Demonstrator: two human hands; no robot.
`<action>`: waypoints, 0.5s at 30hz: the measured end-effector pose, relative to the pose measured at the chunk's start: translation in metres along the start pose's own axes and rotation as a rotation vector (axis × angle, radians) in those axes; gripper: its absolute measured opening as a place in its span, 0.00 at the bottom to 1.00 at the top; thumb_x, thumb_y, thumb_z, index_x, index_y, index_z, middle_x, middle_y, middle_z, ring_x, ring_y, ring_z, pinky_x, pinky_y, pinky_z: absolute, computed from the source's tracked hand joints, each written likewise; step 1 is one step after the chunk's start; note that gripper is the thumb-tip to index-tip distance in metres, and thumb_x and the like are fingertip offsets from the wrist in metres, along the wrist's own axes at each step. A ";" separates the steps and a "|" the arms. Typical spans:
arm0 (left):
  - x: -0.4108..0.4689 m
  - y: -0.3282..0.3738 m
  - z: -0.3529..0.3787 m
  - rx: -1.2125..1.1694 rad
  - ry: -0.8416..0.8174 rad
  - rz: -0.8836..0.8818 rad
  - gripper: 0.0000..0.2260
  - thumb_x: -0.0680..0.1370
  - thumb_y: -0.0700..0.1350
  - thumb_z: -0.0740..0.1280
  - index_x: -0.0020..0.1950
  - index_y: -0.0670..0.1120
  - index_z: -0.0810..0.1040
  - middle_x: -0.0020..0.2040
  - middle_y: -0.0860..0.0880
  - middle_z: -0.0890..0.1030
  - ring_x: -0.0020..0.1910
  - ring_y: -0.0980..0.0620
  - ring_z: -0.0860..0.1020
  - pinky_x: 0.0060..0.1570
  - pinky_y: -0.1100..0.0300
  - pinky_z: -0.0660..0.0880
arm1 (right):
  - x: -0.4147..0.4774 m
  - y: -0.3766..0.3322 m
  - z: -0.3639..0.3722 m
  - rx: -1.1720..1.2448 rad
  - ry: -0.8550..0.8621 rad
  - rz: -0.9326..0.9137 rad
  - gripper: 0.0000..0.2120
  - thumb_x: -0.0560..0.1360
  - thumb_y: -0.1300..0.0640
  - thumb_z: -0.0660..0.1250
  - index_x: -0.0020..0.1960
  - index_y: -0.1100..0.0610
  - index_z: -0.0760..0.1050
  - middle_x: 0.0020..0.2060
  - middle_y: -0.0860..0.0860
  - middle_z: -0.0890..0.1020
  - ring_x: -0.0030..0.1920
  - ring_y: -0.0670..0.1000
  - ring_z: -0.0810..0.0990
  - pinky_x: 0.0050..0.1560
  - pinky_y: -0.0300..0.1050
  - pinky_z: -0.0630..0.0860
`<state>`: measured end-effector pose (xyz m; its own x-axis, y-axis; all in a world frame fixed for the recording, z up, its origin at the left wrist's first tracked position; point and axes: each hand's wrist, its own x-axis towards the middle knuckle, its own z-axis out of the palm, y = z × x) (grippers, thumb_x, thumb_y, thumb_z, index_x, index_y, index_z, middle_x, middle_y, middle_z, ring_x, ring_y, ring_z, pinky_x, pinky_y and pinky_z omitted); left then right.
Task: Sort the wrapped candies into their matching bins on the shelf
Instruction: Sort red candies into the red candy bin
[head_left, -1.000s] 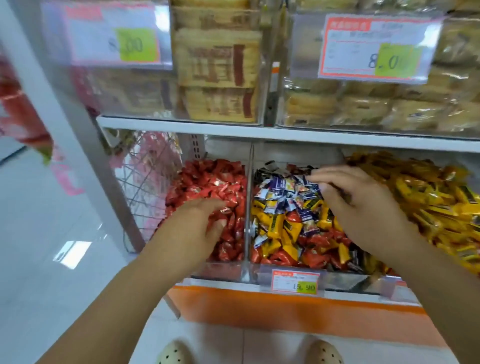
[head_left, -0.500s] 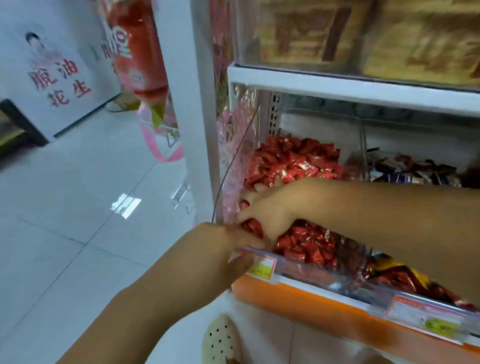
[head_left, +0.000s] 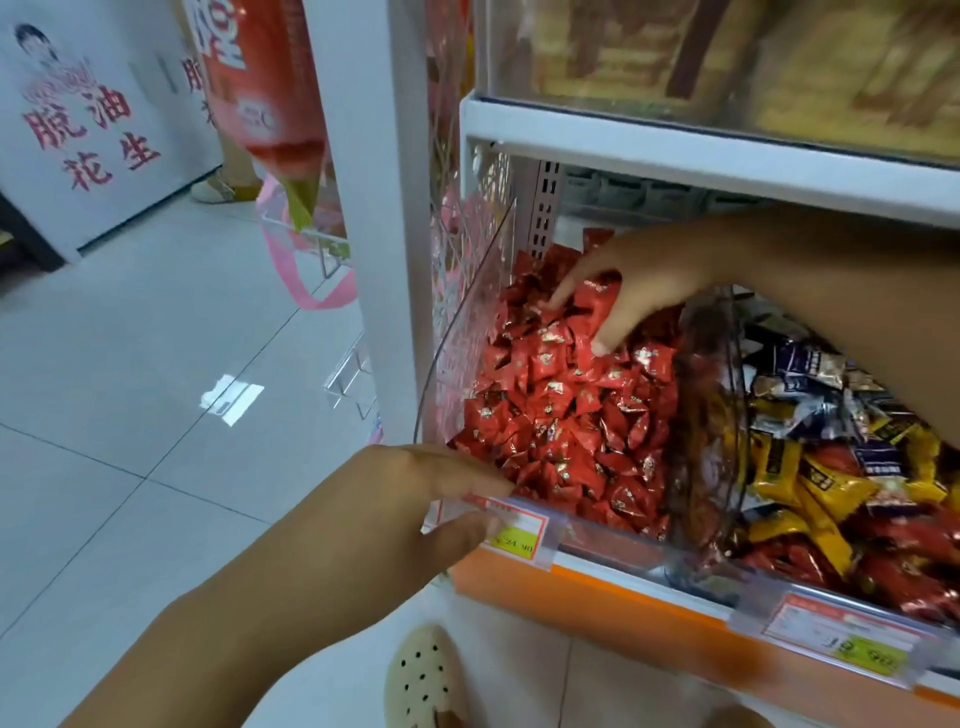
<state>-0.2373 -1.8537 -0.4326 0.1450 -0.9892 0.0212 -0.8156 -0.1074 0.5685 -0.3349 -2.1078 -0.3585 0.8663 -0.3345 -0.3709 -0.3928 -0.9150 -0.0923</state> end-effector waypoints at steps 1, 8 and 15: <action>0.000 0.000 -0.001 -0.001 0.006 -0.007 0.12 0.74 0.54 0.69 0.57 0.66 0.78 0.52 0.72 0.77 0.52 0.76 0.72 0.53 0.80 0.65 | -0.003 0.001 -0.006 0.023 -0.012 0.010 0.17 0.70 0.51 0.74 0.58 0.42 0.78 0.52 0.42 0.81 0.46 0.45 0.78 0.47 0.41 0.76; -0.001 0.001 -0.005 -0.008 0.044 -0.047 0.11 0.73 0.56 0.68 0.53 0.69 0.78 0.46 0.76 0.74 0.50 0.79 0.70 0.49 0.82 0.62 | 0.036 -0.042 0.028 -0.073 -0.067 -0.195 0.24 0.70 0.47 0.73 0.65 0.45 0.74 0.63 0.46 0.76 0.63 0.49 0.74 0.64 0.45 0.70; 0.000 0.000 -0.006 0.008 0.032 -0.051 0.12 0.74 0.55 0.69 0.55 0.67 0.78 0.50 0.72 0.77 0.53 0.74 0.71 0.50 0.80 0.63 | 0.061 -0.047 0.078 -0.364 -0.273 -0.034 0.45 0.62 0.36 0.74 0.73 0.37 0.55 0.74 0.51 0.53 0.68 0.62 0.60 0.62 0.58 0.69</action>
<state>-0.2338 -1.8535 -0.4275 0.2047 -0.9787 0.0187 -0.8110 -0.1588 0.5631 -0.2879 -2.0675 -0.4490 0.7445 -0.2757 -0.6081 -0.1888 -0.9605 0.2044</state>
